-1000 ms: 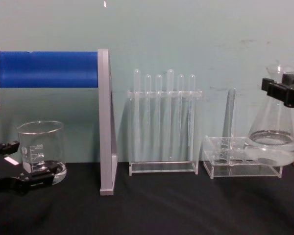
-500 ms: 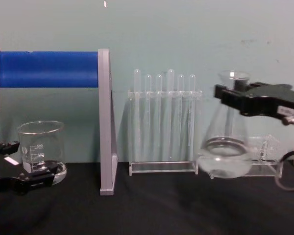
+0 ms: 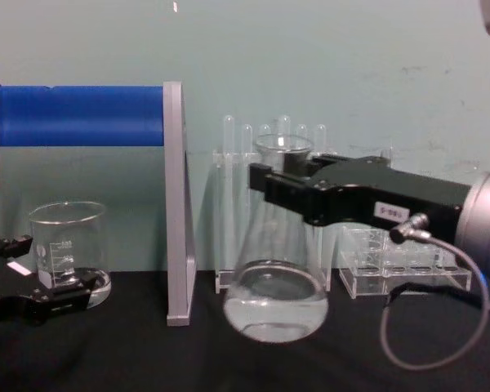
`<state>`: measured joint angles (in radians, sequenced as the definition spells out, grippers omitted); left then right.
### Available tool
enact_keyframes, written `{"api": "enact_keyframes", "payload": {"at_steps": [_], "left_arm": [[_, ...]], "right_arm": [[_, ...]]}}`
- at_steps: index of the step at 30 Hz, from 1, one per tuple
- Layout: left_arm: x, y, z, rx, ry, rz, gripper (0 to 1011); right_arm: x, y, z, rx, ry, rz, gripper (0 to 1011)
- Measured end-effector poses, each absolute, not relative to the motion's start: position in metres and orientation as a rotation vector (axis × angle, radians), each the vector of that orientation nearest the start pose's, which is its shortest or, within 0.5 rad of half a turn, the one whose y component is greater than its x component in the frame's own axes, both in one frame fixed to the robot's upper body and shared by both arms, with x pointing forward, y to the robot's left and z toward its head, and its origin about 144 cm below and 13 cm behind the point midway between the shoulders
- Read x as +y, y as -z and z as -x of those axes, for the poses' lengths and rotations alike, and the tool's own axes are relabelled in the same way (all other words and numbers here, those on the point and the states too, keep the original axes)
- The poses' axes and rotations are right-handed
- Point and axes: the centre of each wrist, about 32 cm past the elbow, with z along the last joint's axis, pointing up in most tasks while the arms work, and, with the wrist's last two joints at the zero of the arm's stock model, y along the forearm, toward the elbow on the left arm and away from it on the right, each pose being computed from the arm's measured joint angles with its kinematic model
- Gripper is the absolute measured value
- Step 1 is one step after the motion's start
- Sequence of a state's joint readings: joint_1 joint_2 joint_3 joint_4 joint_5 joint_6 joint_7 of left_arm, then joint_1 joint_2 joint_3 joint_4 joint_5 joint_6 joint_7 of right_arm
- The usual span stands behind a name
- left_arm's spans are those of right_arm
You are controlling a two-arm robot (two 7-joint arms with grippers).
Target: Grasp the erlenmeyer flask with one hand, shake it three times, then place it back.
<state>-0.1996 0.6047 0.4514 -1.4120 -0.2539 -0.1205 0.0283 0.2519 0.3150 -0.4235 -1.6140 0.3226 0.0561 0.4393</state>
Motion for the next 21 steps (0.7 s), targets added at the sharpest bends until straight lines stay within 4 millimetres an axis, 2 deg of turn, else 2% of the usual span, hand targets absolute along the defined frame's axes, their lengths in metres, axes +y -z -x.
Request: {"api": "enact_keyframes", "payload": {"at_steps": [9,21], "left_arm": [[0.310,-1.140,-0.489,-0.285,-1.248,-0.304,1001],[0.310,-1.140,-0.489,-0.285,-1.248,-0.304,1001]], "right_arm": [[-0.173,-1.211,-0.487,-0.106,0.610,-0.006,456],[-0.163,-1.210,-0.475,-0.093,0.505,0.006,456]]}}
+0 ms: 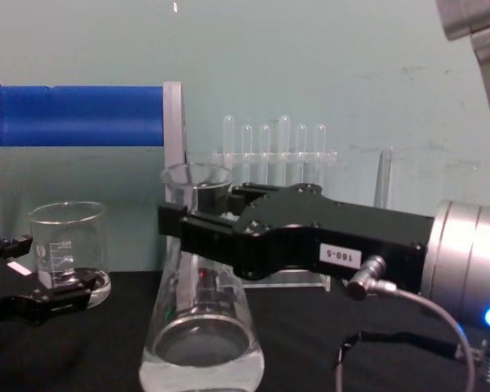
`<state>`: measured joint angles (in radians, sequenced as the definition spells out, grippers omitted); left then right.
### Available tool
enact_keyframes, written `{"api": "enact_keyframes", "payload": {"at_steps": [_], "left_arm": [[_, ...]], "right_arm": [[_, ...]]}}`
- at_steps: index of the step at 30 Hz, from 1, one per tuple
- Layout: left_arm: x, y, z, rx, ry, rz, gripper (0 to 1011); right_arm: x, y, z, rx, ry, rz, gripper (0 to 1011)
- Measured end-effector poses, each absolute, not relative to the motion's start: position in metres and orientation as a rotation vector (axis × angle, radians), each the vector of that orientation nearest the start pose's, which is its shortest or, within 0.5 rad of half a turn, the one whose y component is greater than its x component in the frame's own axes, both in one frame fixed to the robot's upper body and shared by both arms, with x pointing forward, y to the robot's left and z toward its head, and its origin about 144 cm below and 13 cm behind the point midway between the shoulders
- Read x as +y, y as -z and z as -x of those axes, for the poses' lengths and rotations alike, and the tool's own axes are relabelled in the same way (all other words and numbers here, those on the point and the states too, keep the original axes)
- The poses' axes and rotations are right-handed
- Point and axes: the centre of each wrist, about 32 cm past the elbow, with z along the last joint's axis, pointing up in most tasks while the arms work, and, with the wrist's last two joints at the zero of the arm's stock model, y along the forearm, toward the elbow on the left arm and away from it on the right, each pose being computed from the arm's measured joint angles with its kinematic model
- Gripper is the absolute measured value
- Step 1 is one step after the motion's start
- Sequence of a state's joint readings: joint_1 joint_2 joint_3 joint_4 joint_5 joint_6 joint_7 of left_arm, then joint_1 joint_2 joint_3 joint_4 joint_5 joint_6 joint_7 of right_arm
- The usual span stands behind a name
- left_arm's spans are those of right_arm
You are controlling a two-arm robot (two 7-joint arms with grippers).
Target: Grasp the erlenmeyer flask with one hand, shake it three times, then place it back.
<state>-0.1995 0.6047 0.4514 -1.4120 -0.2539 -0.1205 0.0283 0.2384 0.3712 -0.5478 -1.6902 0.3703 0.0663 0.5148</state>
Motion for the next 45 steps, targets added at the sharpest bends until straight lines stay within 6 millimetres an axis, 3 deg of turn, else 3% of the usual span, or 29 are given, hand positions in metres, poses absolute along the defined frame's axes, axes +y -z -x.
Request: {"api": "enact_keyframes", "payload": {"at_steps": [9,17,31,45], "left_arm": [[0.310,-1.140,-0.489,-0.285,-1.248,-0.305,1001],[0.310,-1.140,-0.489,-0.285,-1.248,-0.304,1001],[0.310,-1.140,-0.489,-0.285,-1.248,-0.304,1001],[0.310,-1.140,-0.489,-0.285,-1.248,-0.304,1001]], "right_arm": [[-0.162,-1.211,-0.476,-0.090,0.500,0.008,456],[-0.174,-1.212,-0.488,-0.092,0.596,0.006,456],[-0.214,-1.215,-0.513,-0.123,0.853,-0.004,456],[-0.251,-1.217,-0.524,-0.139,1.041,-0.001,456]]}}
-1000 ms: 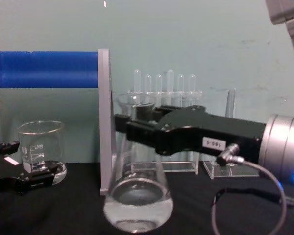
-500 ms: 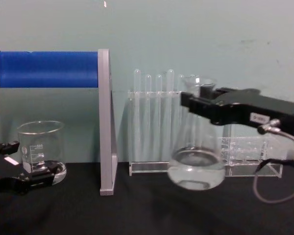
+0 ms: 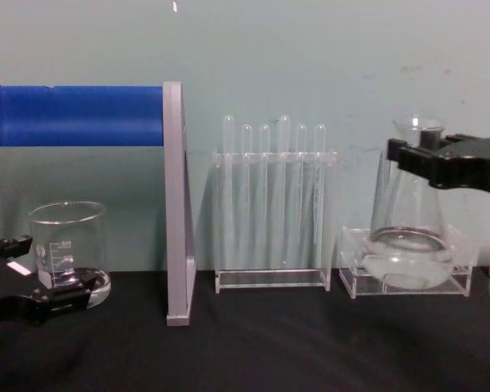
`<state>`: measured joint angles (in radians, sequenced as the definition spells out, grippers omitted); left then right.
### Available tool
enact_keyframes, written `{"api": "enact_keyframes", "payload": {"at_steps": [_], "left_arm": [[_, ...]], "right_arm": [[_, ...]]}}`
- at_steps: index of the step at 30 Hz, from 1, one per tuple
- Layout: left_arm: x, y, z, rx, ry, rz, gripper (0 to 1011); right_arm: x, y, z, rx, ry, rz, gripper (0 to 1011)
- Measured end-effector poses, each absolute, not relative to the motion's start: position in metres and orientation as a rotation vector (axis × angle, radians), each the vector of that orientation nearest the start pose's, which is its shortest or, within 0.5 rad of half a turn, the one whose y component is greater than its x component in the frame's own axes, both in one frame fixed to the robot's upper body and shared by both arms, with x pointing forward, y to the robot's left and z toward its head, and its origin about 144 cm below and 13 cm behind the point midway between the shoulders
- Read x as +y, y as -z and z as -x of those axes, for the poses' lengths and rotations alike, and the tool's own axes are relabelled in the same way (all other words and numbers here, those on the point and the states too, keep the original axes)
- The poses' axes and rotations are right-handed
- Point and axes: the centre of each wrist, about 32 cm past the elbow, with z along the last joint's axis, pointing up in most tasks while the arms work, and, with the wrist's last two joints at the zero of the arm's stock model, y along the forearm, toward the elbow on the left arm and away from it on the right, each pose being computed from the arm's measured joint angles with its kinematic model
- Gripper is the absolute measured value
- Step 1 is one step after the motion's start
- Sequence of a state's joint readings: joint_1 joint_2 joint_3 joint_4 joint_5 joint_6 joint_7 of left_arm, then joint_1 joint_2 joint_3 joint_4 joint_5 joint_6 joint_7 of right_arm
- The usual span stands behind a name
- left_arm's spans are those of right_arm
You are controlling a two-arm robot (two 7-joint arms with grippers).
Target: Grasp the erlenmeyer flask with one hand, shake it three times, then place it back.
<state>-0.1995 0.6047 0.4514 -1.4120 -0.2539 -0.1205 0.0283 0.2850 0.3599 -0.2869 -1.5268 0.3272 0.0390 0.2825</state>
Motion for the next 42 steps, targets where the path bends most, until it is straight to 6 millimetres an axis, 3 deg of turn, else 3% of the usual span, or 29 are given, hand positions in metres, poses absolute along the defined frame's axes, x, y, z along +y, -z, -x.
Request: {"api": "enact_keyframes", "payload": {"at_steps": [9,18,42], "left_arm": [[0.310,-1.140,-0.489,-0.285,-1.248,-0.304,1001],[0.310,-1.140,-0.489,-0.285,-1.248,-0.304,1001],[0.310,-1.140,-0.489,-0.285,-1.248,-0.305,1001]], "right_arm": [[-0.264,-1.218,-0.527,-0.149,1.102,0.001,453],[-0.261,-1.217,-0.526,-0.144,1.091,0.000,456],[-0.221,-1.213,-0.510,-0.113,0.858,0.002,456]]}}
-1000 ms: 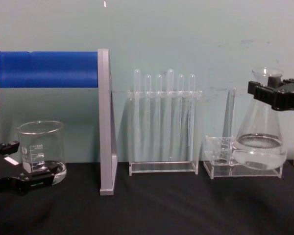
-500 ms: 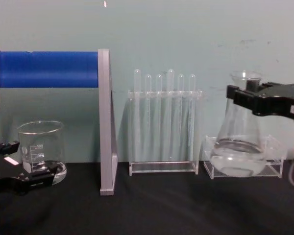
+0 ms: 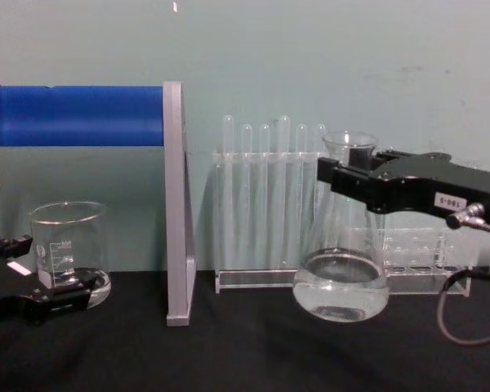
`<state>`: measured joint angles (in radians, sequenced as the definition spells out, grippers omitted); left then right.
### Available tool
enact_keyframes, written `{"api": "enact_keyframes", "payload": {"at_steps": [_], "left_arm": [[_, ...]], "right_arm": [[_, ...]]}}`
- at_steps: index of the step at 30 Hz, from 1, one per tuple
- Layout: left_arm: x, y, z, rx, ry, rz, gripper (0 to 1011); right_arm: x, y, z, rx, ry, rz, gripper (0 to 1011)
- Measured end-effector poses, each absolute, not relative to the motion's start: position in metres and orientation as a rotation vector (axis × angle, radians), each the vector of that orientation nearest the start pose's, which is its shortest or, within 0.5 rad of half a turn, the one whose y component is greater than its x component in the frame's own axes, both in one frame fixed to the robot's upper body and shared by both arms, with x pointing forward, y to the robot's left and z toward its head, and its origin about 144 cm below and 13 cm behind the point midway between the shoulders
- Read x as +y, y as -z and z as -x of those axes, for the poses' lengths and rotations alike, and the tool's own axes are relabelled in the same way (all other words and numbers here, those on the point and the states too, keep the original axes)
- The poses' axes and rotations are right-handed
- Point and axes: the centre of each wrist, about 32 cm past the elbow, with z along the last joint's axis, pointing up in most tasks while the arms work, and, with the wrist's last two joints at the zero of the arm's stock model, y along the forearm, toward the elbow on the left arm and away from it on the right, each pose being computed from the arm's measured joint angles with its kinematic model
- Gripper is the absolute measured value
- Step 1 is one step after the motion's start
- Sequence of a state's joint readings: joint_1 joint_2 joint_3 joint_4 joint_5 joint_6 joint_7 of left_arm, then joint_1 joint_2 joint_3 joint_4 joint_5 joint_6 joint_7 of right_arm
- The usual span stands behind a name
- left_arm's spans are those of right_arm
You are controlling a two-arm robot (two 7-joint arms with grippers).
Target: Grasp the erlenmeyer flask with one hand, shake it three times, then place it back.
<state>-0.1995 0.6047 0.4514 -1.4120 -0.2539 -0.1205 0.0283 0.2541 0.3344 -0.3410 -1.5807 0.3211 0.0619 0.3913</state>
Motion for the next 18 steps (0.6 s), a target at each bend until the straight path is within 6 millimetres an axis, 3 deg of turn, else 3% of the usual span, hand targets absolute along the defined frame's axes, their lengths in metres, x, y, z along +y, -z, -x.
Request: {"api": "enact_keyframes", "payload": {"at_steps": [18], "left_arm": [[0.310,-1.140,-0.489,-0.285,-1.248,-0.304,1001]], "right_arm": [[-0.213,-1.198,-0.508,-0.103,0.778,0.010,456]]}}
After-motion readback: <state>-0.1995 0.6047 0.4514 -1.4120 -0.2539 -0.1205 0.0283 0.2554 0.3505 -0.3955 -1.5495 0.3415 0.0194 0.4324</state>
